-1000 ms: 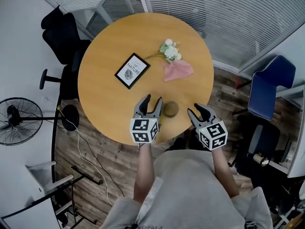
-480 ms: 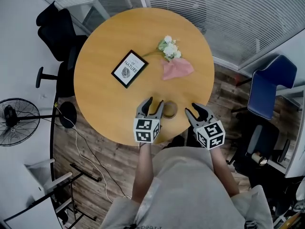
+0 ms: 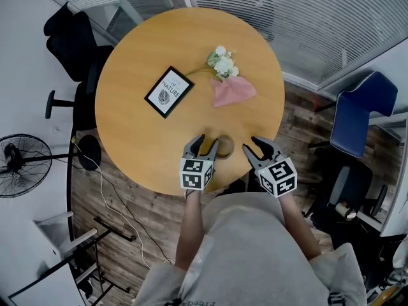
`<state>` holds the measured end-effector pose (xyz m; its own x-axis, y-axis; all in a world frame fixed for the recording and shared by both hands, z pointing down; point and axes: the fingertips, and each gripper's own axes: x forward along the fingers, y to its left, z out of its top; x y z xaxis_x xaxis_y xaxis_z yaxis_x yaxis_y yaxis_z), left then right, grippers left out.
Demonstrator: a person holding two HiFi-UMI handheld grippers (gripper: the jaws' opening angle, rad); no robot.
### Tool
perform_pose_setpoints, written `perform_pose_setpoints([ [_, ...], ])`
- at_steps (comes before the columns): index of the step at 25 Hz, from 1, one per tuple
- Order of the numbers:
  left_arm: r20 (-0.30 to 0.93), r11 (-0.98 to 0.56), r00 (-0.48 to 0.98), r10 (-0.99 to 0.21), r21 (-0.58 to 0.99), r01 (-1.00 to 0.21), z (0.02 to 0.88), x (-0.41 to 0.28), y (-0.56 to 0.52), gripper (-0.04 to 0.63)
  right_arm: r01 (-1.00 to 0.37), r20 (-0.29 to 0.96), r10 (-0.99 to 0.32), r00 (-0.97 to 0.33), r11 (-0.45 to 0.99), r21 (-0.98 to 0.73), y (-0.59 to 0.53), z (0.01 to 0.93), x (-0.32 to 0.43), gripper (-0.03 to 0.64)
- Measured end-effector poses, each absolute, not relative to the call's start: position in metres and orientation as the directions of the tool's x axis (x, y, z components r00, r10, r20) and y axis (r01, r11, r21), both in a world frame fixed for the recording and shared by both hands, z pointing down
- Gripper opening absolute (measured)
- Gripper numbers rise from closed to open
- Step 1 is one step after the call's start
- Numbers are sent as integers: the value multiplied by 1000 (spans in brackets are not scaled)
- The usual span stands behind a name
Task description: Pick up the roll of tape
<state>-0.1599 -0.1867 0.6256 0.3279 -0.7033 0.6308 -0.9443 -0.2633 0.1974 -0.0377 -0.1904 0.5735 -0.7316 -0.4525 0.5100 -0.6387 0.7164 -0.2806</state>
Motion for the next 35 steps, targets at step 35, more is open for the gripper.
perform_pose_setpoints([
  [35, 836, -410, 340, -431, 154, -899, 737, -131, -177, 184, -703, 530, -507, -680, 657, -273, -236, 577, 18, 137],
])
